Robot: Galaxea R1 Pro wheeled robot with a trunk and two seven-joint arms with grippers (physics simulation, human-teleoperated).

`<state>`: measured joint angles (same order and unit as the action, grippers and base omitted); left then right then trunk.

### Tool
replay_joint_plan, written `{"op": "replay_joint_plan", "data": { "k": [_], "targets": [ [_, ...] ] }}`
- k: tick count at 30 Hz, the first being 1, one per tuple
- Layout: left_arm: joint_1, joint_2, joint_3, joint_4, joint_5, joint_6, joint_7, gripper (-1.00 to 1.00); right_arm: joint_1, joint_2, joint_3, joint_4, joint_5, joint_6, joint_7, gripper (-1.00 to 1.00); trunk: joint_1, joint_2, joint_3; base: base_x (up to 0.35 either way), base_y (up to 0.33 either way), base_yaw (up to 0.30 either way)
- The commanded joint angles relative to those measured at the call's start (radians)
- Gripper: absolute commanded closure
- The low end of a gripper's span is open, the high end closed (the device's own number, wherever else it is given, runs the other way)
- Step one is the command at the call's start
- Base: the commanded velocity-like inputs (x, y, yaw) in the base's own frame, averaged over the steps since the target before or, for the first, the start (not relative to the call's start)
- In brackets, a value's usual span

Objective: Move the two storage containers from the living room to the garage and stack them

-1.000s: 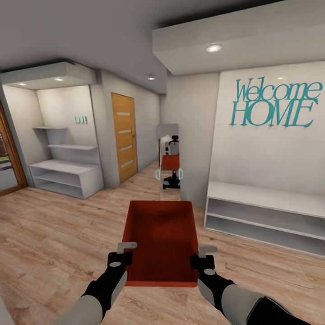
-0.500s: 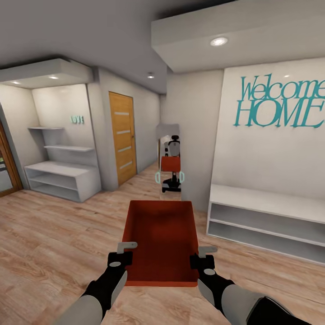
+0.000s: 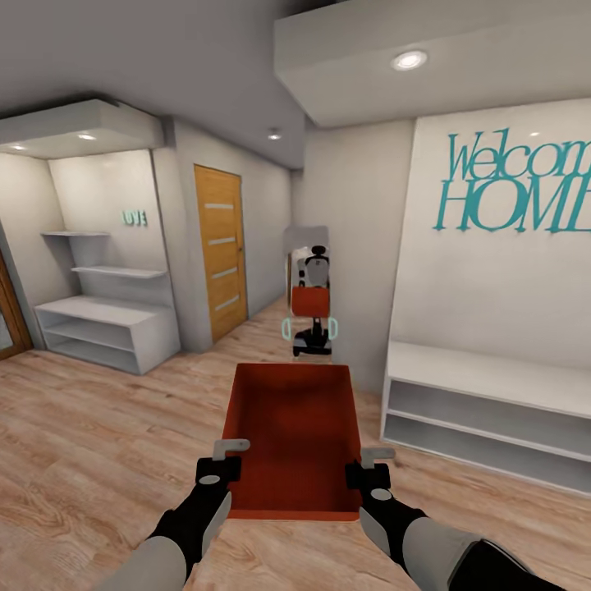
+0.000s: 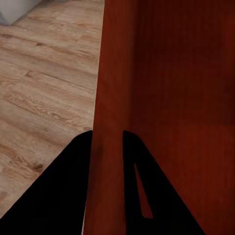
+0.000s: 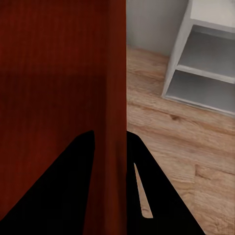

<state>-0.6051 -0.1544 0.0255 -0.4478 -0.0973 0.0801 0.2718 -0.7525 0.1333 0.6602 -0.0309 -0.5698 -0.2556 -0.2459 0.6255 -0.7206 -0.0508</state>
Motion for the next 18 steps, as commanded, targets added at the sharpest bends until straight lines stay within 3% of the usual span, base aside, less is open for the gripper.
{"op": "replay_joint_plan", "data": {
  "k": [1,18],
  "targets": [
    [-0.001,-0.001,0.073,-0.001,-0.01,0.009,0.006,1.0,-0.001,0.0,-0.017,-0.004,0.015,-0.005,0.002,1.0,0.001,-0.001,-0.002,0.321,0.0,0.073],
    [-0.001,-0.001,0.073,-0.003,-0.011,0.009,0.006,1.0,-0.001,0.0,-0.017,-0.004,0.015,-0.005,0.002,1.0,0.001,-0.001,-0.002,0.321,0.0,0.249]
  ]
}}
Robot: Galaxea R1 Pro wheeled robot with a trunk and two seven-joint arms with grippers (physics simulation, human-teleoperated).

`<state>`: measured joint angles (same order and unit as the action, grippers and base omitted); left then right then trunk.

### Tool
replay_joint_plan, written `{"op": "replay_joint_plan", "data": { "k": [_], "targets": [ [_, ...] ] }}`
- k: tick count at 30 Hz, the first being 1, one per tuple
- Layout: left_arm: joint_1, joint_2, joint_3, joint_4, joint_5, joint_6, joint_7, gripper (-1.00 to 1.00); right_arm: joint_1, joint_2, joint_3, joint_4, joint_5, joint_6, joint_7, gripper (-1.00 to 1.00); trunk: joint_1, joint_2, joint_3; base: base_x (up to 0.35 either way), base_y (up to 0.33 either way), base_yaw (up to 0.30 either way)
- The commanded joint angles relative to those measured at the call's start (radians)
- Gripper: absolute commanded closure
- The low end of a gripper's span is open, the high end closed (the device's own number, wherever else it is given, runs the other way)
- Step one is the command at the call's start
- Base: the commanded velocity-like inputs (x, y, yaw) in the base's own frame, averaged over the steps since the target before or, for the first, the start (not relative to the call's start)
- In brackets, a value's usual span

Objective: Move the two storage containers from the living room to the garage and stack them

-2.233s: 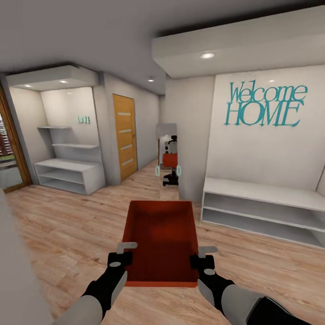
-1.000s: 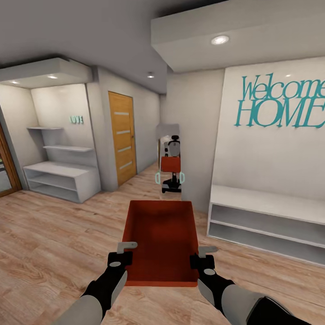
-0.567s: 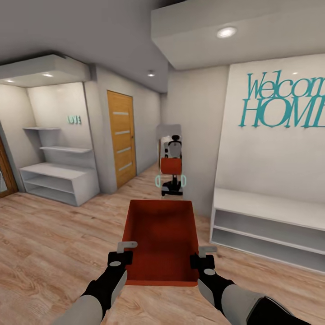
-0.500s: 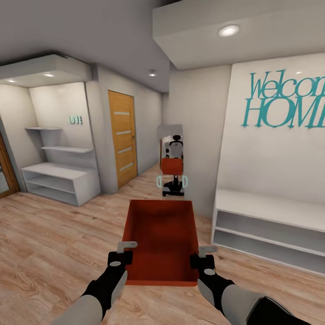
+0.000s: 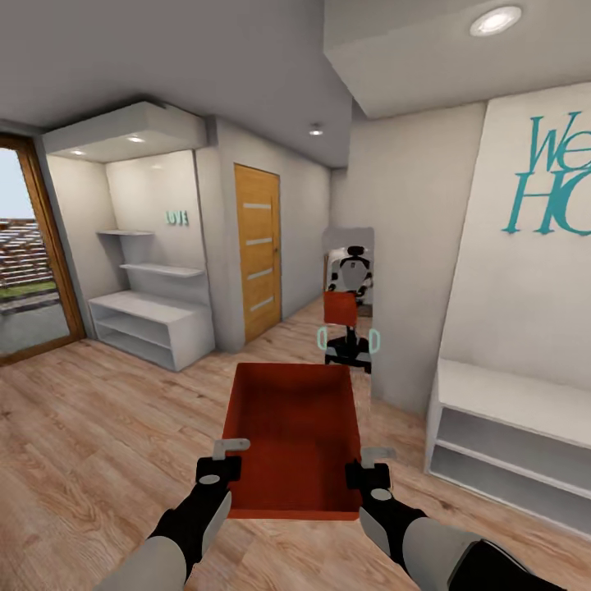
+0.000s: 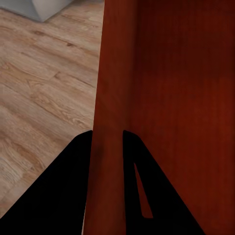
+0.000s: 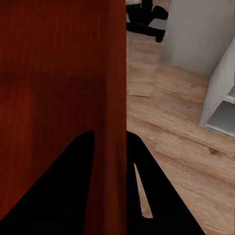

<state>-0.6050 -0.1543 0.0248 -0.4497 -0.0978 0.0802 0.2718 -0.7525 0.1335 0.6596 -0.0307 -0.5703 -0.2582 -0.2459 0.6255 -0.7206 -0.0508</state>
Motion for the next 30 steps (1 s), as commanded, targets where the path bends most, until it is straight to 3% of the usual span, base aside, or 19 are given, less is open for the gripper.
{"op": "replay_joint_plan", "data": {
  "k": [1,30],
  "targets": [
    [-0.001,-0.001,0.073,-0.001,-0.01,0.009,0.006,1.0,-0.001,0.0,-0.017,-0.005,0.015,-0.003,0.002,1.0,0.001,-0.001,-0.002,0.321,0.0,0.28],
    [-0.001,-0.001,0.073,-0.001,-0.01,0.009,0.006,1.0,-0.001,0.0,-0.017,-0.005,0.016,-0.003,0.002,1.0,0.001,-0.001,-0.002,0.321,0.0,0.279]
  ]
}}
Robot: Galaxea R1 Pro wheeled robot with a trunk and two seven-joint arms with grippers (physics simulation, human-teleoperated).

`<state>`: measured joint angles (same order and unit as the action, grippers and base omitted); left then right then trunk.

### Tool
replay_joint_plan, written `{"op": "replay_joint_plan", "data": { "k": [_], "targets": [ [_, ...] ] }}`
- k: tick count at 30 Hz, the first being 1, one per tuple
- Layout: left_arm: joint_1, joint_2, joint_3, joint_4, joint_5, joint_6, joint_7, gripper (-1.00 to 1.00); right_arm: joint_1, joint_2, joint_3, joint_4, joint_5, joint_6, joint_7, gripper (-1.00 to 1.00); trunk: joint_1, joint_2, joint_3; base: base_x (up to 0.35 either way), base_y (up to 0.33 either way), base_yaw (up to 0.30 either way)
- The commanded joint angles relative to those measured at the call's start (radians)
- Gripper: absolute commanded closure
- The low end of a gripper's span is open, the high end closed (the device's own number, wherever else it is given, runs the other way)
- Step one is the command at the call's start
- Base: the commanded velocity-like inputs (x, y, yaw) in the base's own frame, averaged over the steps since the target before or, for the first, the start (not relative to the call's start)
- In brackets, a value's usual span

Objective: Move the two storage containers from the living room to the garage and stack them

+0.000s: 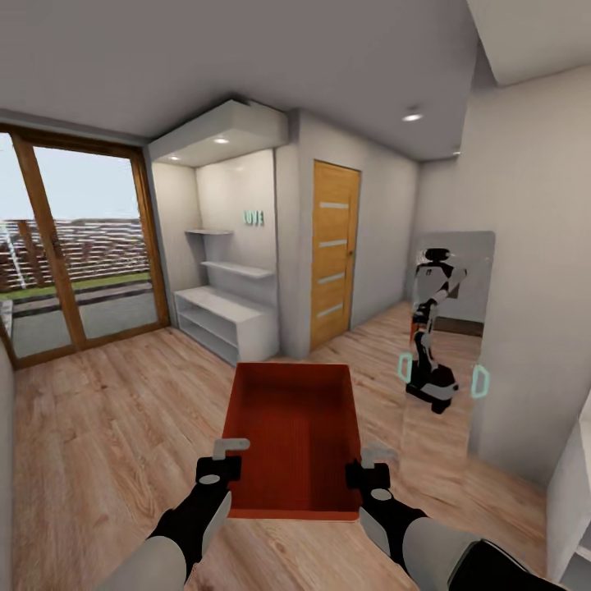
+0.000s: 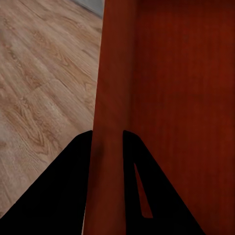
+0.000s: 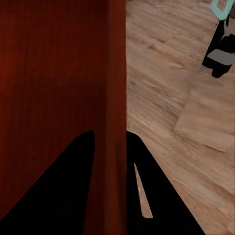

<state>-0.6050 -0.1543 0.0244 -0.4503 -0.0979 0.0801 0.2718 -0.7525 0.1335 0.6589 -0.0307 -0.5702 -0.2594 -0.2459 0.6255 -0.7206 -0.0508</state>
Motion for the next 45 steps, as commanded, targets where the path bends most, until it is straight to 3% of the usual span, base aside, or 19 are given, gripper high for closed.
{"op": "replay_joint_plan", "data": {
  "k": [1,45],
  "targets": [
    [-0.001,-0.001,0.074,-0.001,-0.01,0.009,0.006,1.0,-0.001,0.0,-0.016,-0.005,0.016,-0.001,0.002,1.0,0.001,-0.001,-0.002,0.321,0.0,0.223],
    [-0.001,-0.001,0.074,-0.001,-0.011,0.009,0.006,1.0,-0.001,0.0,-0.016,-0.005,0.015,0.0,0.002,1.0,0.001,-0.001,-0.002,0.321,0.0,0.008]
  ]
}}
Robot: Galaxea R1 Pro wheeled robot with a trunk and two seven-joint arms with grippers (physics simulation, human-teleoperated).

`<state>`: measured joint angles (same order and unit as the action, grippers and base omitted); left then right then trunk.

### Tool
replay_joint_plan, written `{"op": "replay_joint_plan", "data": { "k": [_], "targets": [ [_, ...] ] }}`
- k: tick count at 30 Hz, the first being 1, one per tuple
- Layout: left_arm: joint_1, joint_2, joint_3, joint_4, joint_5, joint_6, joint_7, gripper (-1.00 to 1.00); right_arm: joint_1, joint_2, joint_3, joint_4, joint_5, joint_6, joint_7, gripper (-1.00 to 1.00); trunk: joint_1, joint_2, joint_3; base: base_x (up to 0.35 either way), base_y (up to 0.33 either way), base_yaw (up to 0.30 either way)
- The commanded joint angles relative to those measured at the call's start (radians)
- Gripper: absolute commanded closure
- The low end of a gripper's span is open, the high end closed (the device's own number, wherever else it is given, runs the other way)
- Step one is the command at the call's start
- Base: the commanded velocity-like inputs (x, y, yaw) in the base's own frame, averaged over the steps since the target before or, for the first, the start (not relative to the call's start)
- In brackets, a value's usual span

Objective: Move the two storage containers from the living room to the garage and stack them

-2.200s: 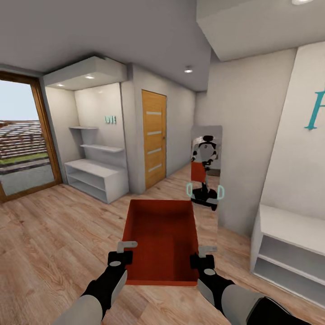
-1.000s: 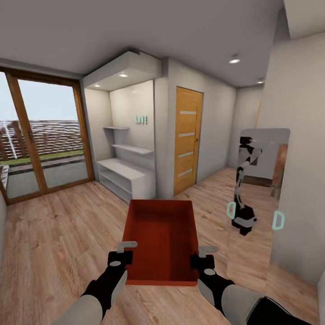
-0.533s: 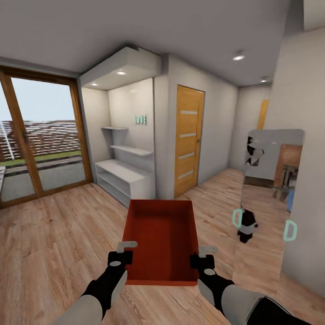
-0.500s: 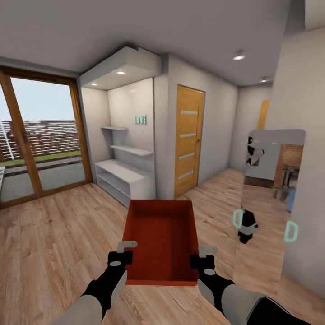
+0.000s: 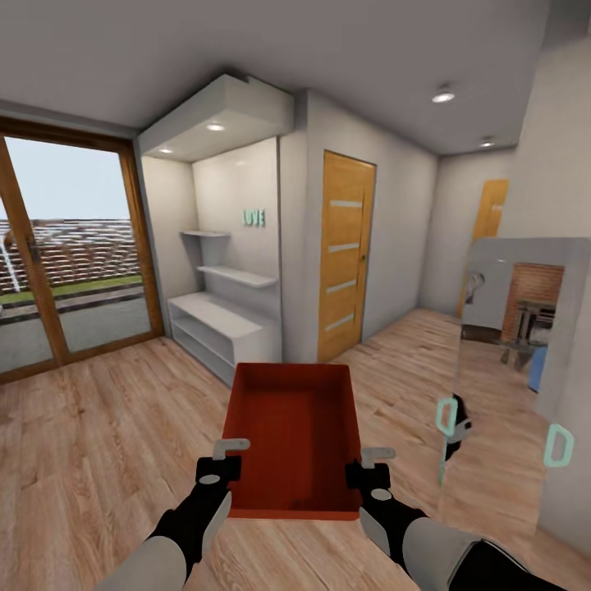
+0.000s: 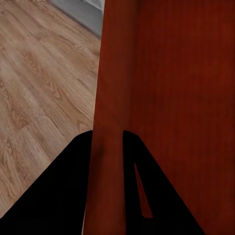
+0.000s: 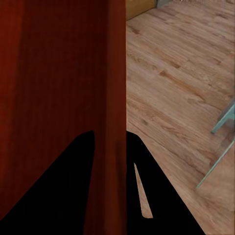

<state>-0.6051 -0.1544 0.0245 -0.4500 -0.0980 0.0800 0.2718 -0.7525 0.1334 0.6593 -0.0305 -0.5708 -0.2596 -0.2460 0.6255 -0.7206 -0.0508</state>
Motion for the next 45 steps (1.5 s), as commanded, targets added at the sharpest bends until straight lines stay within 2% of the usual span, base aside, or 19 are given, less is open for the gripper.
{"op": "replay_joint_plan", "data": {
  "k": [1,19,45],
  "targets": [
    [-0.001,-0.001,0.074,-0.001,-0.011,0.009,0.006,1.0,-0.001,0.0,-0.017,-0.005,0.016,0.0,0.002,1.0,0.001,-0.001,-0.002,0.321,0.0,0.0],
    [-0.001,-0.001,0.074,-0.001,-0.011,0.009,0.006,1.0,-0.001,0.0,-0.017,-0.005,0.016,0.0,0.003,1.0,0.001,-0.001,-0.002,0.321,0.057,-0.01],
    [-0.001,-0.001,0.074,-0.003,-0.011,0.009,0.006,1.0,-0.001,0.0,-0.017,-0.005,0.016,-0.001,0.004,1.0,0.001,-0.001,-0.002,0.313,0.19,-0.277]
  ]
}}
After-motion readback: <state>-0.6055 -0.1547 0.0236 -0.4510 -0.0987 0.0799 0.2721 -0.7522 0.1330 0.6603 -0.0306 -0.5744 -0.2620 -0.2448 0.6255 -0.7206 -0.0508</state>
